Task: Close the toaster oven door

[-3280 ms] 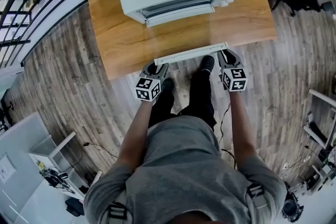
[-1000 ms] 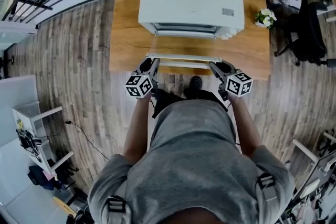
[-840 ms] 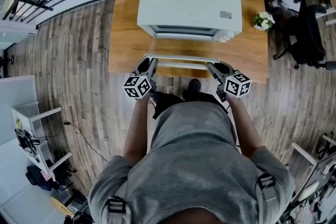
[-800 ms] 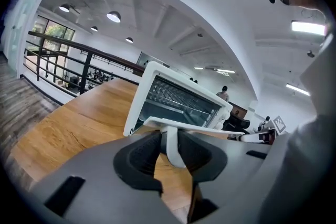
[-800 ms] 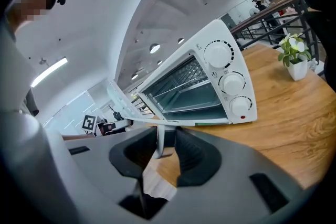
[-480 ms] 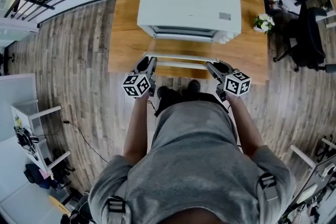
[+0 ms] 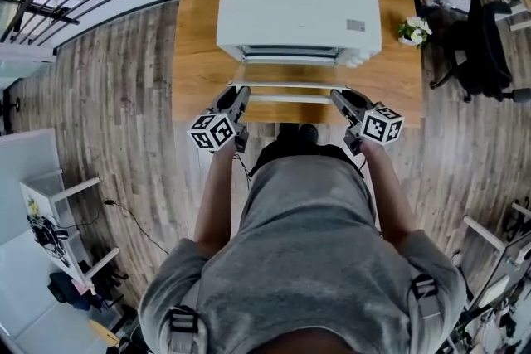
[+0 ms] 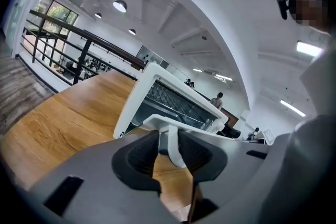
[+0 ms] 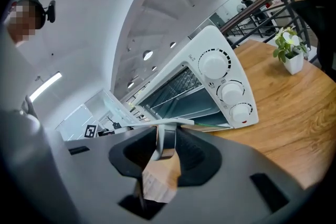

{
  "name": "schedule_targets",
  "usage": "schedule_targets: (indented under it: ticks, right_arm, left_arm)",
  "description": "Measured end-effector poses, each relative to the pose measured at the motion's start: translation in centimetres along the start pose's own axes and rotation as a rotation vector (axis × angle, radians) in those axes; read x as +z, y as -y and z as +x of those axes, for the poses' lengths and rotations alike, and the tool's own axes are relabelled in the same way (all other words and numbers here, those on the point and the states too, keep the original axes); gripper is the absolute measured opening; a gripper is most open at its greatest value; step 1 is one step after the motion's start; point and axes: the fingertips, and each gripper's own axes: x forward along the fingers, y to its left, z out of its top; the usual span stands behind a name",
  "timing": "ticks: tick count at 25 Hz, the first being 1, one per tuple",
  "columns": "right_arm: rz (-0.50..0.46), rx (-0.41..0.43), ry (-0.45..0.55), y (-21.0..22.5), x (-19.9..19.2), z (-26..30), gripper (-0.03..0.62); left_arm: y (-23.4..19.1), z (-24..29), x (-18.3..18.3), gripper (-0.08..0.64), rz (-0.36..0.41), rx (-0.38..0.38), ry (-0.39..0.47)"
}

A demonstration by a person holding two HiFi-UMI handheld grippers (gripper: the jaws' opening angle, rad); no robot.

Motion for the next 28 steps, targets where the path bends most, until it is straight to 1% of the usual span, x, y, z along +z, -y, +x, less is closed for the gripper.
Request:
schedule_targets:
  ticks: [7, 12, 15, 17, 21, 23, 25, 28]
  right_arm:
    - [0.041, -0.033, 0.053, 0.5, 1.4, 0.3, 0.124]
    - [0.083, -0.038, 0.099, 0.6, 2.5, 0.4, 0.126]
    - [0.112, -0.033, 0.129, 0.4, 3.4, 0.6, 0.127]
    - [0.126, -0.033, 0.148, 0.3, 3.9, 0.7, 0.129]
    - [0.170, -0.040, 0.190, 0.3, 5.1, 1.0, 0.130]
    - [0.188, -0.056, 0.209, 0.2, 5.6, 1.0, 0.130]
    - [0.204, -0.042, 0.242, 0.2, 6.2, 1.1, 0.132]
    - [0.202, -0.012, 0.285, 0.0, 7.2, 1.4, 0.132]
  left_arm:
    - [-0.1, 1.3, 0.8, 0.124, -0.130, -0.140, 0.023]
    - [0.1, 2.0, 1.5, 0.124, -0.220, -0.242, 0.029]
    - [0.2, 2.4, 2.3, 0.124, -0.301, -0.294, 0.046]
    - [0.1, 2.5, 2.8, 0.124, -0.342, -0.319, 0.055]
    - [0.0, 3.1, 3.8, 0.127, -0.367, -0.343, 0.053]
    - [0.6, 3.4, 4.3, 0.133, -0.380, -0.403, 0.064]
    - [1.2, 3.7, 5.1, 0.141, -0.406, -0.455, 0.084]
    - [0.9, 4.1, 5.6, 0.149, -0.451, -0.469, 0.102]
